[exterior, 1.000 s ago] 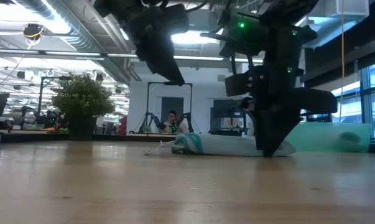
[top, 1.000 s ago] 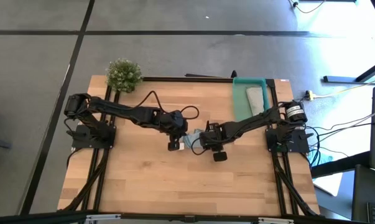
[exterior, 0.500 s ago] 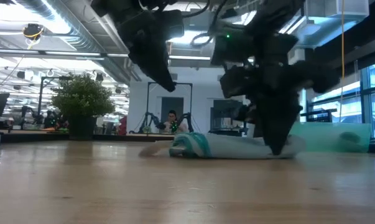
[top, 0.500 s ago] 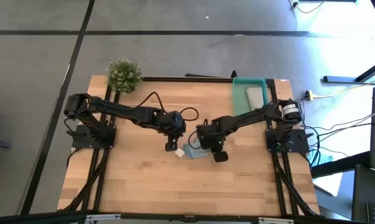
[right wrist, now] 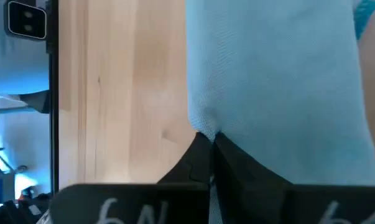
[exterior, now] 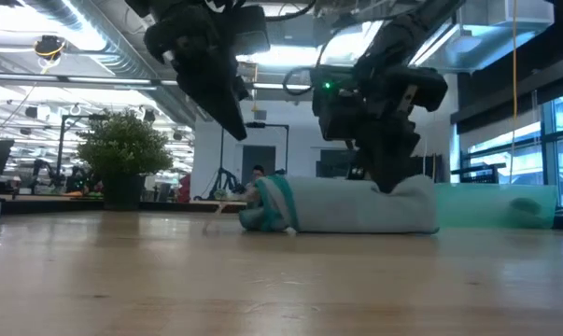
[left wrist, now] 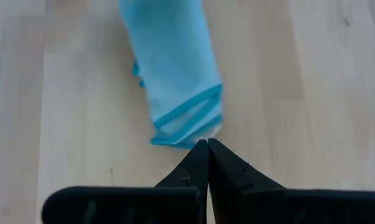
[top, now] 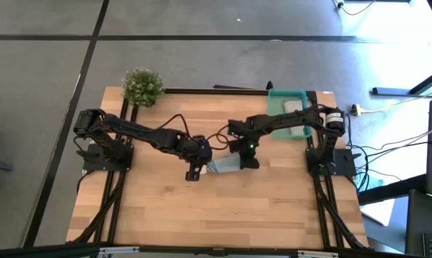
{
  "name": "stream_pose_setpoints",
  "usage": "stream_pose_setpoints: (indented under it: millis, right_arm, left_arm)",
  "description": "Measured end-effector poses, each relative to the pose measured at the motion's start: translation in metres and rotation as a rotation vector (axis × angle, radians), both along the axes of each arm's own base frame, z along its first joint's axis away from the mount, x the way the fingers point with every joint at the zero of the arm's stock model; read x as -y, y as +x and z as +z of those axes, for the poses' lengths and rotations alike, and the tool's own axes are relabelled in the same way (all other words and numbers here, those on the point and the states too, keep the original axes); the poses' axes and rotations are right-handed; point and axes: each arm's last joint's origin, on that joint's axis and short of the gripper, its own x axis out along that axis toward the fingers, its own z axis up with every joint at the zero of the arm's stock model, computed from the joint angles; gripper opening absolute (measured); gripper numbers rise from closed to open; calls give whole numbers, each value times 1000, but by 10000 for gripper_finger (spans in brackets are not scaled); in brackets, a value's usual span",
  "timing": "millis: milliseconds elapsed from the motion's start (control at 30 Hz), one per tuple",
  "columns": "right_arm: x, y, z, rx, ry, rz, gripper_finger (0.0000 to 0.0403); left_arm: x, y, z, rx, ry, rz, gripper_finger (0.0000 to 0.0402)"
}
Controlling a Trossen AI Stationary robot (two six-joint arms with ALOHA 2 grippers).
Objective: Roll microfiber towels into tight, uniform cylinder then place into a basket
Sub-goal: Roll the blue towel
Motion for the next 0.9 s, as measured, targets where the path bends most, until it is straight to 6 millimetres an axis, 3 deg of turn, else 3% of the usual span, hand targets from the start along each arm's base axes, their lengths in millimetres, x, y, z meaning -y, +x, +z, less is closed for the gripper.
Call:
stream_pose_setpoints:
  millis: [233, 500, 700, 900]
  right_arm:
    - [16, -4, 2, 15, 112, -38, 6]
    - [18, -2, 2, 30, 68, -47, 6]
    - [16, 0, 1, 34, 47, -49, 6]
    - [16, 0, 1, 24, 50, -58, 6]
  left_arm:
    - [9, 15, -15, 37, 27, -70, 0]
    - [5, 37, -30, 152, 29, -48, 0]
    - [-12, 45, -53, 97, 31, 79, 0]
    - [-27, 43, -43, 125, 24, 133, 0]
